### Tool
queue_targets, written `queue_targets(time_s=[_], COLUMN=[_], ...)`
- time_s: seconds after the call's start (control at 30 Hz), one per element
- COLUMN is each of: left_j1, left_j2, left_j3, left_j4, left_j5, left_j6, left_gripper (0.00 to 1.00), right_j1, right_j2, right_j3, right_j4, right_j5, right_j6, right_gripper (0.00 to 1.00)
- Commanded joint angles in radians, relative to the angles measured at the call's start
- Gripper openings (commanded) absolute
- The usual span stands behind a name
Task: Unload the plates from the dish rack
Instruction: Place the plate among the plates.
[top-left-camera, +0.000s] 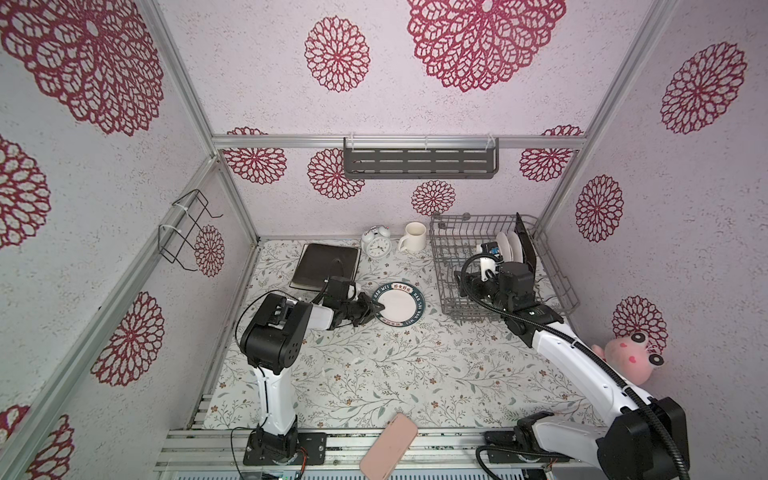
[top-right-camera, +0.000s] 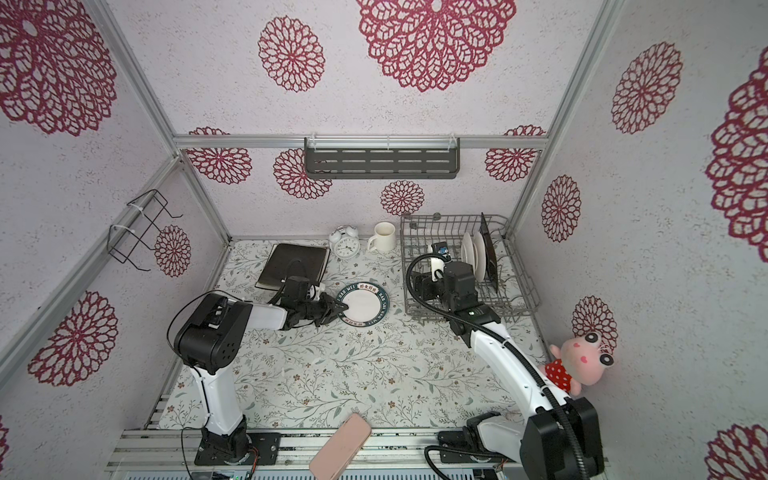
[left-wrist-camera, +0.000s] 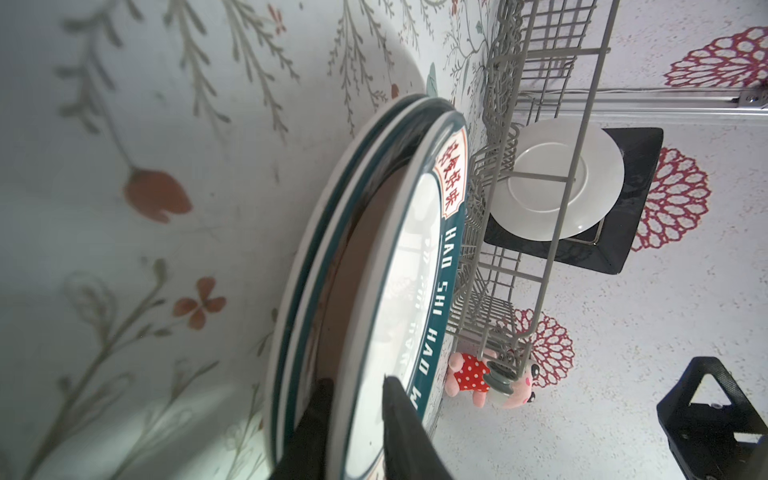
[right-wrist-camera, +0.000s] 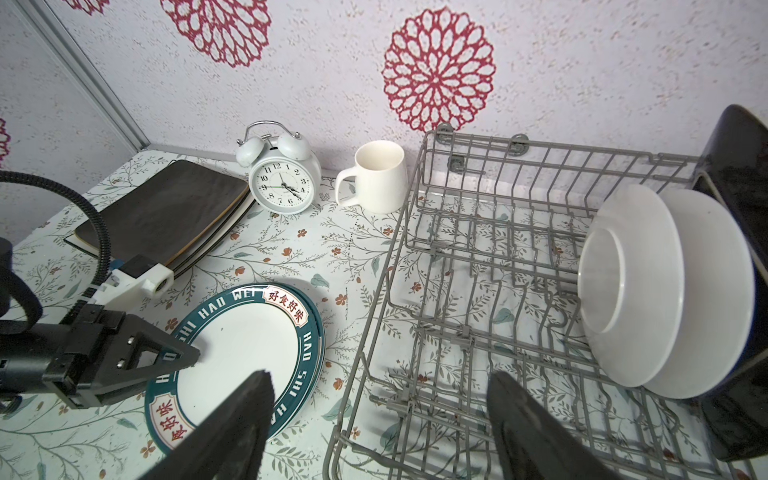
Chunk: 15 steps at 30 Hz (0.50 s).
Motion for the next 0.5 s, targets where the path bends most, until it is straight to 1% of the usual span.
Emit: queue_targets(time_s=[0.0,0.13,0.27,0.33,0.4,0.43,0.47], left_j1=[-0.004,-0.004,-0.003,-0.003,-0.004,-0.005,-0.006], left_j2=[0.015,0.008,-0.015,-0.044,-0.078,-0.09,-0.104], left_j3=[0.004,0.002,0.002,0.009,0.025,0.035,0.049], left_j4=[-0.038,-0.055,-0.121,-0.168,-0.231,-0.261,-0.296], left_j5=[-0.015,-0.014,-0.028,-0.037,-0.052,-0.059,-0.068], left_j6=[0.004,0.007,0.03,0.046,0.074,0.089,0.106], left_gripper=[0.38,0.54,0.71,0.83,1.0,0.98,0.98], right_j1=[-0.006,-0.005,-0.006,-0.006,-0.007,-0.007,-0.007], right_j2=[-0.011,-0.004,0.004,0.006,0.01,0.011,0.012], right_j3=[0.019,0.023,0.033,0.036,0.037,0.037,0.037], right_j4=[0.005,0.004,0.001,-0.001,0.001,0.001,0.002], right_j5=[-0.007,-0.012,-0.016,-0.017,-0.018,-0.019,-0.02], right_j6=[-0.014,-0.018,-0.022,-0.026,-0.027,-0.027,-0.027], right_gripper=[0.84,0.84,0.84,0.84,0.84,0.84,0.84])
